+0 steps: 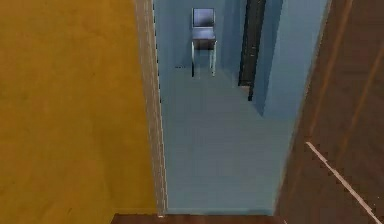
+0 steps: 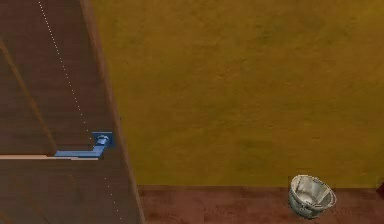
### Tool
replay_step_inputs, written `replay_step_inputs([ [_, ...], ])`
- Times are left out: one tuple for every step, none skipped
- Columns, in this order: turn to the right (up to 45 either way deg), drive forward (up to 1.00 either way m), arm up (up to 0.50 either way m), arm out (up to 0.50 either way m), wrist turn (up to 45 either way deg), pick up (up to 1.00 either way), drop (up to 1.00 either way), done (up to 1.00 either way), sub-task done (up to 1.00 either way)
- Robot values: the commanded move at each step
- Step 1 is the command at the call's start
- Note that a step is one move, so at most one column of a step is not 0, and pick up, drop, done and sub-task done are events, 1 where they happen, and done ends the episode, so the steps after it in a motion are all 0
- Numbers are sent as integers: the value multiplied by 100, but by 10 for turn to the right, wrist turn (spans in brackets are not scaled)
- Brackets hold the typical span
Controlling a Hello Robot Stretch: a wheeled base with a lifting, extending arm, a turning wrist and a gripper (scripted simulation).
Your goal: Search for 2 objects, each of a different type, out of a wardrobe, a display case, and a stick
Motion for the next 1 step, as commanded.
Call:
replay_step_inputs([
  [-60, 0, 0, 0, 0, 0, 0, 0, 0],
])
